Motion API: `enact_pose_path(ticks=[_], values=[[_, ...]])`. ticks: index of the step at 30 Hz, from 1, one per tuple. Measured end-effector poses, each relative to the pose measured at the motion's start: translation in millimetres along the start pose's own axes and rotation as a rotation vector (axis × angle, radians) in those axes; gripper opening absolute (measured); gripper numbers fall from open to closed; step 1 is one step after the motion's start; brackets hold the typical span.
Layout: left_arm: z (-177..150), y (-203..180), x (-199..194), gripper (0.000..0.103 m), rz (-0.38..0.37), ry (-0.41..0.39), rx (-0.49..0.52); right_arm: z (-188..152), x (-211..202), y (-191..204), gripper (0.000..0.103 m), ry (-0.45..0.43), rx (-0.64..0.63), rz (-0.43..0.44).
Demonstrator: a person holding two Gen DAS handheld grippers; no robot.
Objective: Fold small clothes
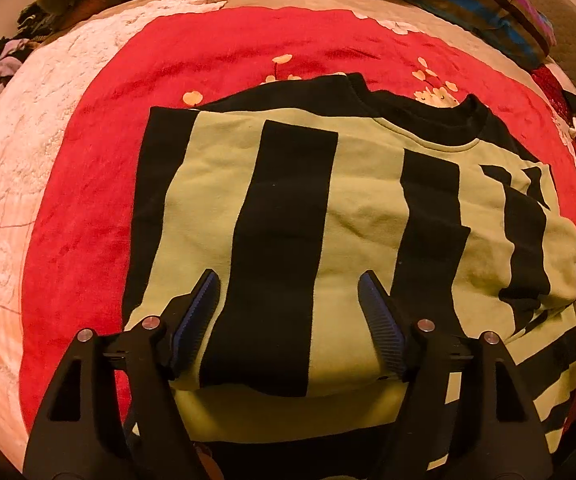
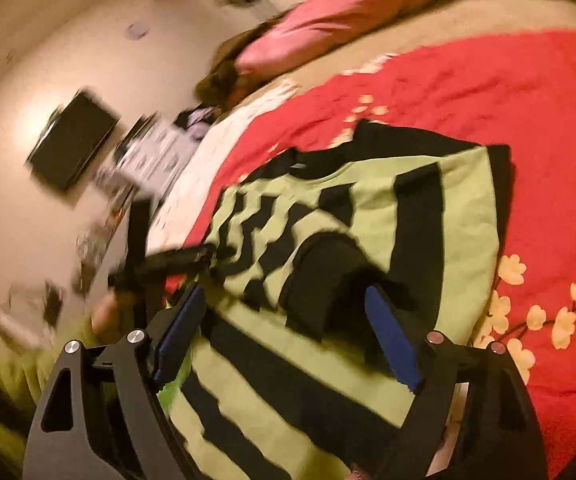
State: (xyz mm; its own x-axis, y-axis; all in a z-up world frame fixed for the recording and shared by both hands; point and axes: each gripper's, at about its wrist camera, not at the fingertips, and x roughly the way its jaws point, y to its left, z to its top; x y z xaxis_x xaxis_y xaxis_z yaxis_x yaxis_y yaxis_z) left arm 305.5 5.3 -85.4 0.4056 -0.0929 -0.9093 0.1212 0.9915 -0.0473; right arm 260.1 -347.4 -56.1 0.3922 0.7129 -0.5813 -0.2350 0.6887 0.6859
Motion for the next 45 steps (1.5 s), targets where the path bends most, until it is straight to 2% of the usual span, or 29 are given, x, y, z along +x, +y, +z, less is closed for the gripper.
enact_pose_path(ticks=[2, 3, 5, 6, 7, 8, 10, 13, 15, 17, 19, 21, 22, 24, 27, 30, 34, 36, 37, 38, 41, 43, 45], values=[[-1.2, 0.0, -0.4, 0.065, 0.002, -0.004, 0.004, 6.2, 7.6, -13.8, 0.08, -0.021, 0.112, -0.013], [-1.3, 0.2, -0.7, 0.065, 0.001, -0.005, 0.004, 8.2, 10.0, -18.8, 0.076, -0.032, 0.145, -0.006], [-1.3, 1.2, -1.9, 0.065, -0.003, -0.006, 0.003, 10.7, 12.0, -23.0, 0.035, -0.053, 0.168, -0.009], [-1.2, 1.8, -2.6, 0.065, -0.005, -0.008, 0.001, 13.0, 10.1, -19.2, 0.026, -0.075, 0.137, -0.05], [-1.1, 2.1, -3.3, 0.065, -0.006, -0.01, 0.0, 14.9, 7.4, -16.4, 0.011, -0.089, 0.111, -0.077], [-1.1, 2.3, -3.7, 0.065, -0.008, -0.013, -0.002, 18.1, 4.0, -10.0, 0.007, -0.112, 0.065, -0.128], [-1.3, 2.2, -4.5, 0.065, -0.007, -0.021, -0.009, 21.8, 0.7, -4.8, 0.007, -0.134, 0.027, -0.165], [-1.3, 0.5, -3.7, 0.065, 0.006, -0.03, -0.019, 27.9, 12.1, 0.5, 0.007, -0.093, -0.06, -0.328], [-1.8, -2.3, -2.4, 0.07, 0.016, -0.033, -0.016, 26.6, 19.2, -7.1, 0.005, -0.071, -0.059, -0.352], [-3.0, -6.4, -0.7, 0.071, 0.028, -0.032, 0.004, 25.8, 18.0, -18.3, 0.006, -0.071, -0.016, -0.314], [-3.6, -7.9, 0.0, 0.072, 0.036, -0.032, 0.015, 19.6, 5.7, -23.2, 0.008, -0.115, 0.011, -0.247], [-3.9, -6.5, -0.2, 0.072, 0.029, -0.032, 0.015, 10.9, -10.1, -24.3, 0.023, -0.162, 0.027, -0.169], [-3.8, -5.5, -0.2, 0.072, 0.023, -0.032, 0.011, 5.6, -17.5, -22.8, 0.036, -0.183, 0.023, -0.148], [-4.1, -4.9, -0.1, 0.072, 0.02, -0.032, 0.009, -4.2, -26.6, -18.2, 0.04, -0.191, -0.007, -0.113], [-4.8, -5.3, 0.0, 0.072, 0.023, -0.036, 0.009, -14.8, -26.2, -7.6, 0.047, -0.146, -0.086, -0.131], [-5.5, -5.3, -0.7, 0.072, 0.025, -0.036, 0.004, -21.5, -9.8, 7.1, 0.048, -0.061, -0.213, -0.207], [-4.8, -6.8, -0.7, 0.072, 0.029, -0.03, 0.005, -16.4, 15.1, 11.3, 0.056, -0.023, -0.258, -0.254], [-4.1, -6.8, -0.6, 0.072, 0.028, -0.026, 0.005, -13.1, 23.3, 6.9, 0.054, -0.019, -0.252, -0.245], [-4.1, -6.5, -0.9, 0.072, 0.026, -0.024, 0.005, -11.5, 25.9, 5.7, 0.028, -0.013, -0.252, -0.215], [-4.2, -6.3, -0.9, 0.072, 0.025, -0.023, 0.004, -11.9, 24.9, 4.8, 0.013, -0.017, -0.251, -0.2], [-4.4, -3.7, -1.4, 0.072, 0.012, -0.021, 0.0, -13.1, 8.2, 2.7, 0.011, -0.054, -0.237, -0.127], [-4.4, -2.6, -1.2, 0.072, 0.004, -0.024, -0.003, -15.5, 3.6, 0.4, 0.011, -0.039, -0.233, -0.135], [-4.3, -3.0, 0.9, 0.073, 0.003, -0.023, -0.008, -23.0, 8.0, -7.7, 0.009, 0.009, -0.241, -0.19]])
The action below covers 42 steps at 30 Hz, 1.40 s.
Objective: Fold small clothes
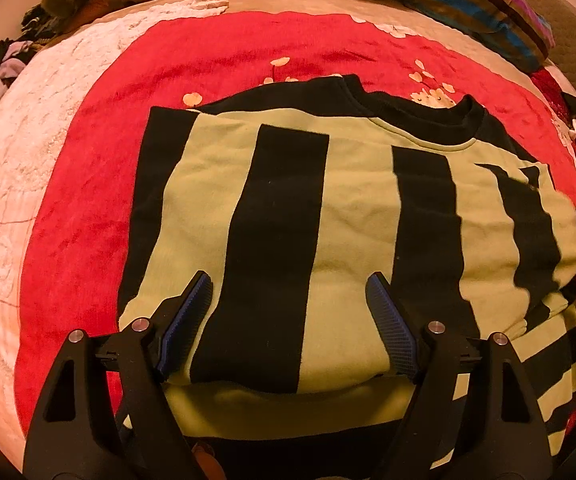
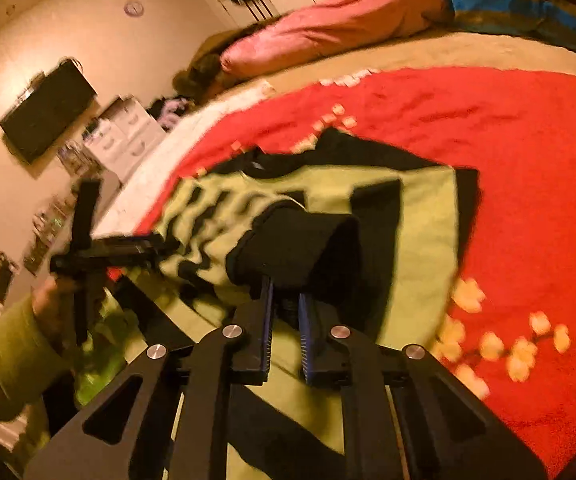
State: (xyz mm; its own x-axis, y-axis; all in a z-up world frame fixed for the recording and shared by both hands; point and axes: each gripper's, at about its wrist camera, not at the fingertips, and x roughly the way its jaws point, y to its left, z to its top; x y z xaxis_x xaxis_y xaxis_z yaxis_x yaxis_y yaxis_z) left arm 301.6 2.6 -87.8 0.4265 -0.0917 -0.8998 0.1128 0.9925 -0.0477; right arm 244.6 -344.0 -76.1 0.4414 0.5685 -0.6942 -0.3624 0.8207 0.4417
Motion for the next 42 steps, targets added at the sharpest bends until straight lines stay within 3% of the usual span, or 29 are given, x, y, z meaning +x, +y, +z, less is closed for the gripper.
enact_pose_path(ticks=[3, 9, 14, 17, 19, 22, 26, 31, 33, 35, 37, 42], values=[[-0.8, -3.9, 2.7, 0.077, 0.013, 0.0, 0.004, -10.2, 4.9, -5.7, 0.006, 0.038, 0.009, -0.018], [-0.9, -3.8, 2.1, 0.077, 0.014, 0.004, 0.016, -10.2, -11.3, 6.5, 0.01, -0.009, 0.02, -0.061], [-4.3, -5.0, 0.1, 0.077, 0.02, -0.009, 0.019, -3.8, -46.5, 32.2, 0.032, -0.183, 0.016, -0.073], [-4.6, -7.2, 0.6, 0.078, 0.032, -0.013, 0.018, 8.5, -46.2, 56.2, 0.037, -0.225, -0.028, -0.034], [-4.2, -8.6, 0.4, 0.078, 0.039, -0.012, 0.017, 17.1, -30.3, 71.0, 0.04, -0.187, -0.08, -0.036], [-4.6, -9.2, -0.4, 0.078, 0.038, -0.011, 0.019, 23.7, 1.8, 76.3, 0.041, -0.095, -0.126, -0.112], [-6.3, -7.4, -1.0, 0.078, 0.028, -0.013, 0.022, 19.7, 43.6, 45.0, 0.038, 0.04, -0.052, -0.253], [-6.6, -9.5, 2.2, 0.079, 0.041, -0.014, 0.025, 16.0, 48.9, 27.9, 0.036, 0.037, 0.004, -0.245], [-6.6, -9.5, -0.2, 0.079, 0.035, -0.019, 0.024, 16.8, 42.4, 36.0, 0.04, 0.03, -0.025, -0.243], [-7.7, -8.2, -5.5, 0.079, 0.022, -0.025, 0.018, 14.9, 28.4, 42.6, 0.058, 0.005, -0.047, -0.242], [-10.0, -4.6, -15.4, 0.079, 0.004, -0.04, -0.005, 13.2, 17.0, 45.2, 0.067, -0.02, -0.046, -0.238], [-19.6, 0.7, -40.4, 0.079, -0.029, -0.072, -0.056, 3.5, -13.6, 44.9, 0.078, -0.075, 0.015, -0.228]])
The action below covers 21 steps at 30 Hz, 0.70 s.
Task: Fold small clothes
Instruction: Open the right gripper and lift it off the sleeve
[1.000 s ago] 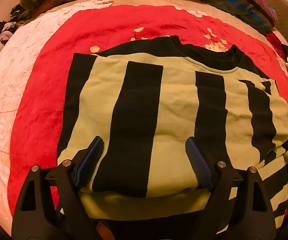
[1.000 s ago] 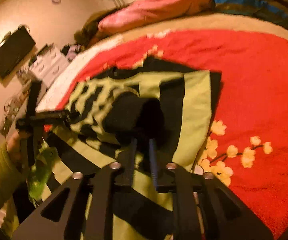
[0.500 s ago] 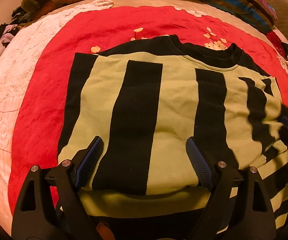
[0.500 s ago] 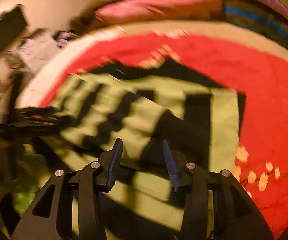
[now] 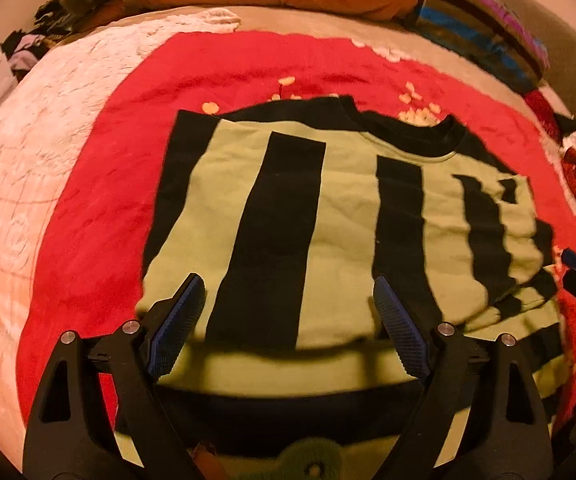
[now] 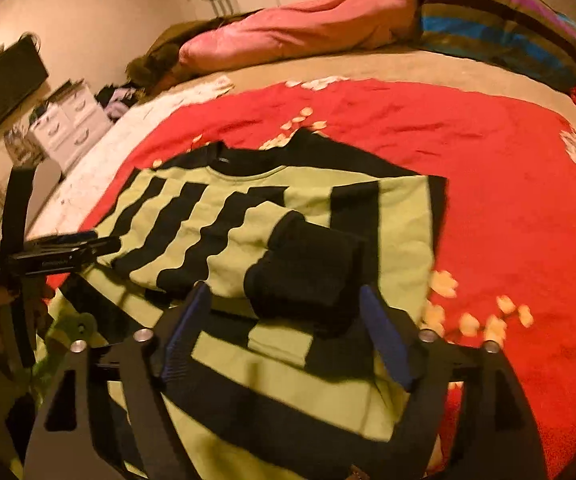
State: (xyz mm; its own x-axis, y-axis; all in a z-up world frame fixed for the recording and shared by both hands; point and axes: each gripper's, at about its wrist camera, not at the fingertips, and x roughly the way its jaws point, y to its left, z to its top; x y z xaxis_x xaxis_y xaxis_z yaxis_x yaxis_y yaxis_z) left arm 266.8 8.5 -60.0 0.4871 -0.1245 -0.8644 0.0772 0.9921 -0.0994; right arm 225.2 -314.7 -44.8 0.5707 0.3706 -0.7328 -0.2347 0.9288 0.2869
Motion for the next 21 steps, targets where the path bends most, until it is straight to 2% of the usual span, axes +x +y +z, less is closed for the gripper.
enact_pose_path(ticks=[7, 12, 21], values=[[-19.1, 6.6, -42.9, 0.085, -0.009, -0.054, -0.034, -16.9, -33.8, 0.2, 0.089, -0.024, 0.03, 0.018], [-30.1, 17.9, -71.8, 0.091, 0.017, -0.084, -0.054, -20.9, -50.3, 12.8, 0.094, -0.032, 0.006, 0.021], [-53.4, 30.7, -109.0, 0.094, 0.048, -0.111, -0.064, -31.6, -75.0, 32.3, 0.096, -0.027, -0.048, 0.012]])
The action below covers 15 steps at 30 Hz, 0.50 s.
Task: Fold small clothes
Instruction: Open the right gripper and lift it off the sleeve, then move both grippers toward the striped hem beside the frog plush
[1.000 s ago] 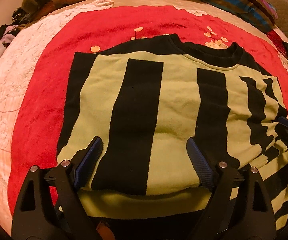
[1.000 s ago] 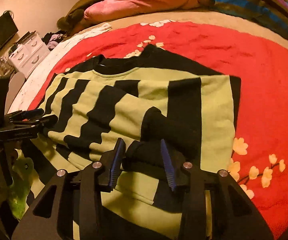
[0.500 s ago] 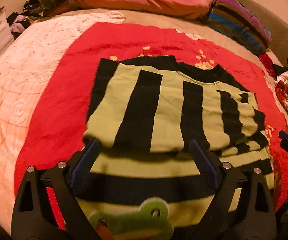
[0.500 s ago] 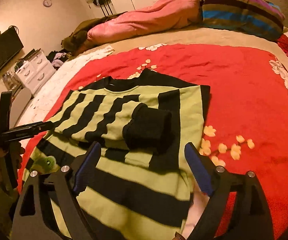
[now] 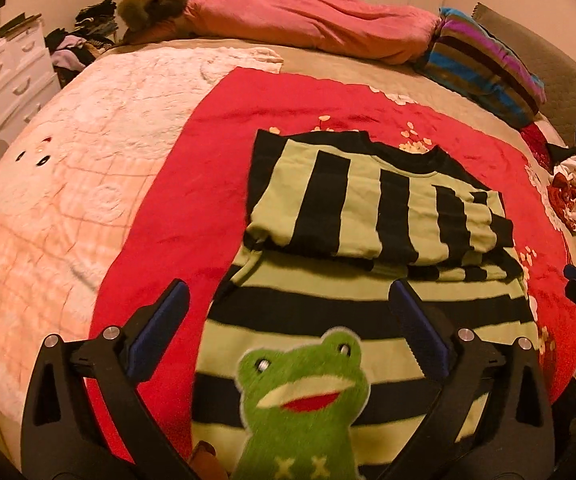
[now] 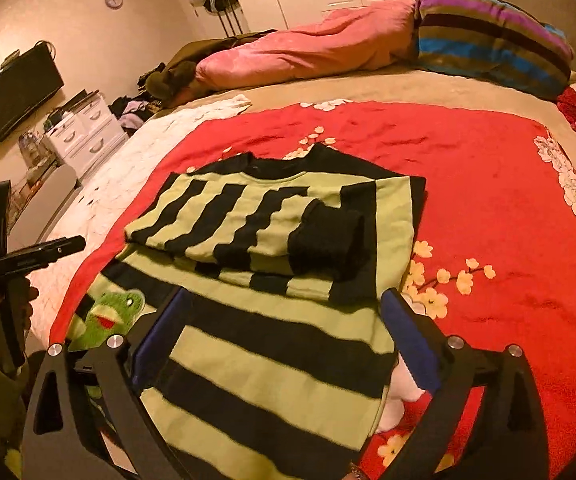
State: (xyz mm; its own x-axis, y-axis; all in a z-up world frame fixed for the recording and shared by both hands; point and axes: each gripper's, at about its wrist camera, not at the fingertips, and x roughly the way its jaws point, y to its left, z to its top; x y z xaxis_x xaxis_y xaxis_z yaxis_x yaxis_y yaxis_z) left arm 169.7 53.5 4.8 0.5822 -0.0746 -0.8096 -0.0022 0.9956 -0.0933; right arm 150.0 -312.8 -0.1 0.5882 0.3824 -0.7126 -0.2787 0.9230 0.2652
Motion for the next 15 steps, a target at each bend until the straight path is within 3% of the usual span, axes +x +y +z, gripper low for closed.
enact_pose_path(ticks=[15], values=[[-40.6, 21.0, -30.2, 0.094, 0.028, 0.031, -0.002, -46.3, -19.2, 29.6, 0.098, 0.11, -0.065, 0.005]])
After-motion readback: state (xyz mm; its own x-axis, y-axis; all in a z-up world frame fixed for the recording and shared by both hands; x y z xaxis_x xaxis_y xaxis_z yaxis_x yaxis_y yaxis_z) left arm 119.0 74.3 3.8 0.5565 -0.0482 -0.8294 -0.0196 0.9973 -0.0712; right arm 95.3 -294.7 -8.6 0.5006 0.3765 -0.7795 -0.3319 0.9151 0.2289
